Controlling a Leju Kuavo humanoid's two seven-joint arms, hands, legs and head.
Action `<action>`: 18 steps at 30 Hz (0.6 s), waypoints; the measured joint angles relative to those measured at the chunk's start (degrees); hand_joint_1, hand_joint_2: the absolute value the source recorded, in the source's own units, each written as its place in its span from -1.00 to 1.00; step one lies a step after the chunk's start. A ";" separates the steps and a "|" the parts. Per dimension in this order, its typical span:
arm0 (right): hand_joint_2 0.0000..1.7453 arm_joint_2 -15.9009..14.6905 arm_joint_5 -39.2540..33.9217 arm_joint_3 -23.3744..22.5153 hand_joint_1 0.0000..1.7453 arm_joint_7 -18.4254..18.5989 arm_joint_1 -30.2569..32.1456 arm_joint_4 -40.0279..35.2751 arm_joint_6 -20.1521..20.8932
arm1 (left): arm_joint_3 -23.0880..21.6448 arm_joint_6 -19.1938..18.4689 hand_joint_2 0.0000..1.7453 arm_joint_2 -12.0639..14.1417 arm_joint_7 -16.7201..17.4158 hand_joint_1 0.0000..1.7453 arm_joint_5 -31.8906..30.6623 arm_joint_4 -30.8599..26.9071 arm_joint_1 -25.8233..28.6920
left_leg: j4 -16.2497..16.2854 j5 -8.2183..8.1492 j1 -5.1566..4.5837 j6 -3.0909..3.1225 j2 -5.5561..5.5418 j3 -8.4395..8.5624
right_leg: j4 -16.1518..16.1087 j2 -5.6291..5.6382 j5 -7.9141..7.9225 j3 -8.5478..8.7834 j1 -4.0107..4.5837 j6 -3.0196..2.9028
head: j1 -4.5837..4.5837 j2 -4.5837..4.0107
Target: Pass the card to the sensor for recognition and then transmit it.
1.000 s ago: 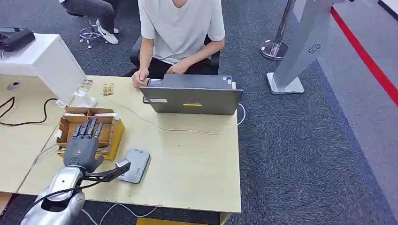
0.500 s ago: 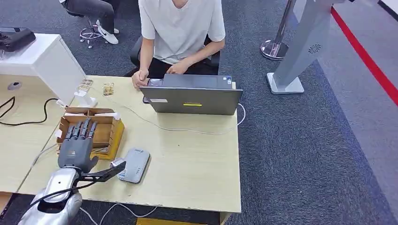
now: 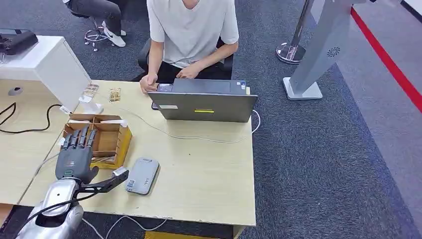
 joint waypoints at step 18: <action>1.00 0.00 0.52 0.52 -1.00 0.61 -0.15 0.00 0.09 | 0.11 -2.32 1.00 -0.04 -1.36 1.00 1.79 0.02 0.13 | 0.00 0.00 0.00 0.00 0.00 0.00 | 0.00 0.00 0.00 0.00 0.00 0.00 | 0.00 0.00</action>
